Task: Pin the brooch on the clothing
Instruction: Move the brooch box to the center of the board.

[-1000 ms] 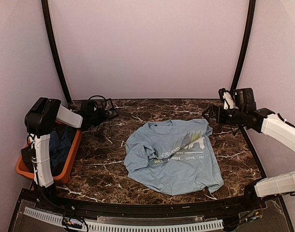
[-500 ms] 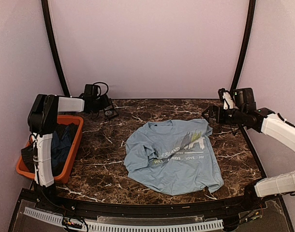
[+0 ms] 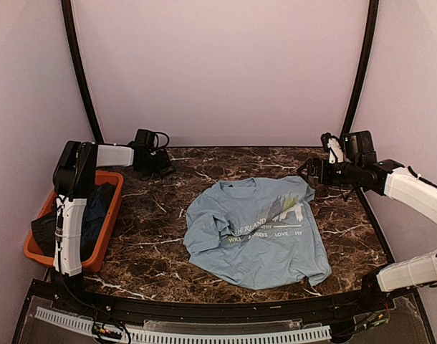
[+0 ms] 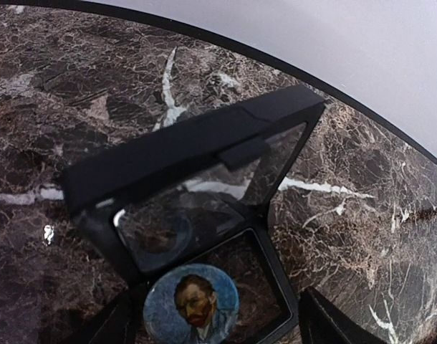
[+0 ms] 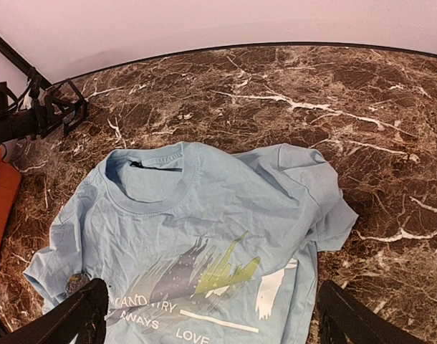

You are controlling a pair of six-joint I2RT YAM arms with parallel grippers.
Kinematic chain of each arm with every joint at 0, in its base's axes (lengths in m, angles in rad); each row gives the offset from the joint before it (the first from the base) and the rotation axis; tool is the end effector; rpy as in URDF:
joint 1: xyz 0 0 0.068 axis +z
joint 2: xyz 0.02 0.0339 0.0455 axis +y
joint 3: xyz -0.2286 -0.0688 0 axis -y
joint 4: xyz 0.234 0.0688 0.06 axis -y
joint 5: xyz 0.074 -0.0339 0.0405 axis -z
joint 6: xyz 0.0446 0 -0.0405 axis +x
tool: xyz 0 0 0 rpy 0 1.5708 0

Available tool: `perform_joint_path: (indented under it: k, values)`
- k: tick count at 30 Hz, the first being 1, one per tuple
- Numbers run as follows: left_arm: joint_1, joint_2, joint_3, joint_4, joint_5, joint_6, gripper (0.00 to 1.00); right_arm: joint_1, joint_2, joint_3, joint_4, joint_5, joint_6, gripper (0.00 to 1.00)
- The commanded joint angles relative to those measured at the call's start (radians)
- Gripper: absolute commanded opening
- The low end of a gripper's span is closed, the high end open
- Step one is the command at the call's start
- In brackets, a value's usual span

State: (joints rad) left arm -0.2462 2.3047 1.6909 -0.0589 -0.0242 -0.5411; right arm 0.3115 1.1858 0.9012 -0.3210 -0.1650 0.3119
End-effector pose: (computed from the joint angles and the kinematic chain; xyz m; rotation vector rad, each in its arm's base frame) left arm 0.4771 -0.1188 0.1236 -0.3471 2.2468 -0.3948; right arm 0.2572 0.0905 0.2501 -0.0955 2.2149 0.5302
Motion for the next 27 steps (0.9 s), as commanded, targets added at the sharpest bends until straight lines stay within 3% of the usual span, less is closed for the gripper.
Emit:
perform_joint_path:
  k: [1, 23, 27]
  values:
    - [-0.003, 0.044, 0.076, -0.107, 0.003, 0.027, 0.78, 0.006, 0.005, 0.009, 0.022, -0.004, -0.005, 0.99]
    - [-0.015, 0.184, 0.287, -0.413, -0.117, 0.162, 0.68, 0.006, -0.027, -0.008, 0.047, -0.026, 0.006, 0.99]
    - [-0.015, 0.187, 0.282, -0.420, -0.112, 0.163, 0.59, 0.006, -0.033, -0.004, 0.043, -0.025, 0.000, 0.99]
